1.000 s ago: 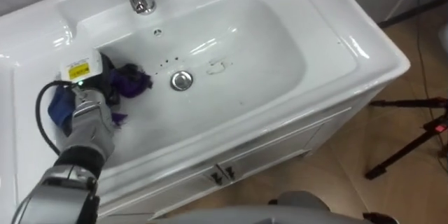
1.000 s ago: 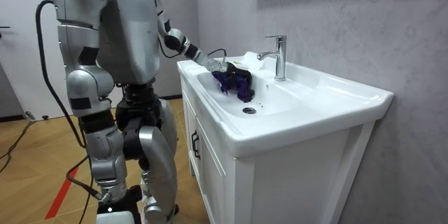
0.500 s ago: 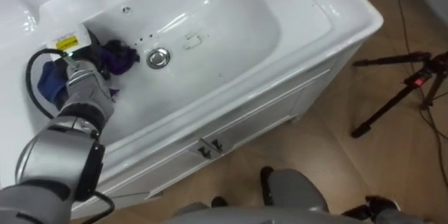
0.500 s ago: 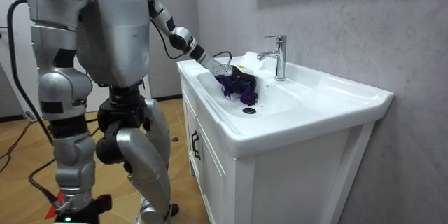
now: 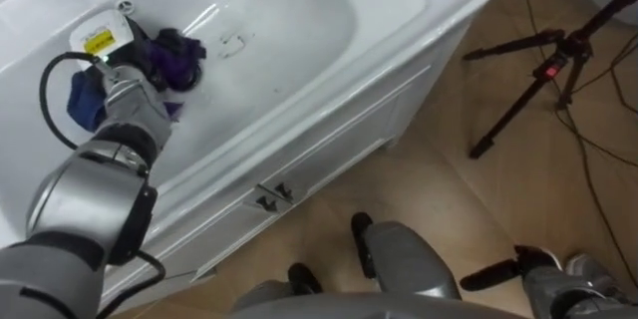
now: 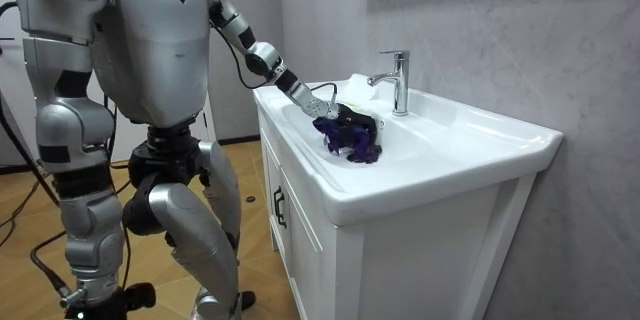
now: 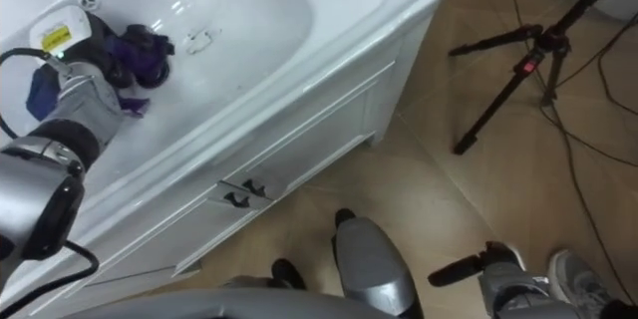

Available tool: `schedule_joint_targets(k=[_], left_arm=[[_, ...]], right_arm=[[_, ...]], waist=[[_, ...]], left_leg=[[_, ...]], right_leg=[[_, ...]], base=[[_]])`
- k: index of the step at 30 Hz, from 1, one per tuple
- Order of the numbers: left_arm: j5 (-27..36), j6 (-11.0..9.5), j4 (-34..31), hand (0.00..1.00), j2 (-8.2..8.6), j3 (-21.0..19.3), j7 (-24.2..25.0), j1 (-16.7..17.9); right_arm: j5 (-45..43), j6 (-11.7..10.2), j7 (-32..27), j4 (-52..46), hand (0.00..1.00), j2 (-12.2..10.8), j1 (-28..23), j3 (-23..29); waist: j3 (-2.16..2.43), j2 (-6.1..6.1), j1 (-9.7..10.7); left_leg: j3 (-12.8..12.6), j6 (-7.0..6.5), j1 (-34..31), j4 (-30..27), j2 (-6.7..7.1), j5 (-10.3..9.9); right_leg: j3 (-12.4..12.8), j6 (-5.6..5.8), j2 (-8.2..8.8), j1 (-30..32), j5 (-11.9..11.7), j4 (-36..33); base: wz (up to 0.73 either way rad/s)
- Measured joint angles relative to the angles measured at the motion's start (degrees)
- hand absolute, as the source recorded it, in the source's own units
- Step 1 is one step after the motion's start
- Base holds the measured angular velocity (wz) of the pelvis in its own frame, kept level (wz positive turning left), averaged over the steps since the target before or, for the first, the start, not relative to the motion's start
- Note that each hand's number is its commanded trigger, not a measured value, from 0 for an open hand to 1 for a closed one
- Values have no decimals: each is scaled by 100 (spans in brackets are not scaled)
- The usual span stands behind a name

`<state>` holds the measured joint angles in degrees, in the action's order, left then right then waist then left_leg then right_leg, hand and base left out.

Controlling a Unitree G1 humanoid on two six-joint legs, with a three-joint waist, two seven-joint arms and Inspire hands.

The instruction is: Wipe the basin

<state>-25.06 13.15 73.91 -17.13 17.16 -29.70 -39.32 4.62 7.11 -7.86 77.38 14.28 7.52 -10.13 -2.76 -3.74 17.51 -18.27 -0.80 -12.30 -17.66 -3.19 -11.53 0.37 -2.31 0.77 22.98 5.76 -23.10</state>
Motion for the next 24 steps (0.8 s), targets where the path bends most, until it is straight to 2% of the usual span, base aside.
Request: schedule_joint_targets(k=[5,10,15,18,19,24], left_arm=[[246,0,8,100,67,-19,-162,-4],[584,-19,8,100,301,-66,-396,-206],[697,-312,7,100,411,-74,-563,-242],[701,-407,7,100,418,-69,-603,-283],[774,-447,-16,100,441,-61,-603,-318],[1171,-549,-247,100,571,-60,-598,-371]], right_arm=[[72,4,-89,5,0,-9,-28,-52],[251,3,-145,-1,0,-95,-60,-338],[269,-6,-153,-21,0,-119,-31,-448],[313,-17,-151,-68,0,-119,-39,-493],[312,-18,-138,-105,0,-117,-71,-494],[310,-88,-74,-105,0,-118,-14,-491]], waist=[[-35,61,14],[-34,87,28],[-36,104,92],[-29,122,120],[-11,114,142],[-8,145,254]], left_leg=[[-48,1,6,14,1,-1],[-66,13,-140,-48,-2,-16],[-165,18,-132,-56,-21,-43],[-223,20,-112,-89,-45,-79],[-227,17,-110,-88,-45,-78],[-238,-20,-108,-98,-36,-93]], right_leg=[[46,1,-15,30,1,-20],[105,7,-30,182,-12,-59],[170,7,-58,215,-34,-58],[257,11,-96,210,-49,-53],[253,11,-91,208,-50,-52],[248,27,-102,198,-52,-41]], base=[[-5],[0],[-11],[-14],[0],[0]])
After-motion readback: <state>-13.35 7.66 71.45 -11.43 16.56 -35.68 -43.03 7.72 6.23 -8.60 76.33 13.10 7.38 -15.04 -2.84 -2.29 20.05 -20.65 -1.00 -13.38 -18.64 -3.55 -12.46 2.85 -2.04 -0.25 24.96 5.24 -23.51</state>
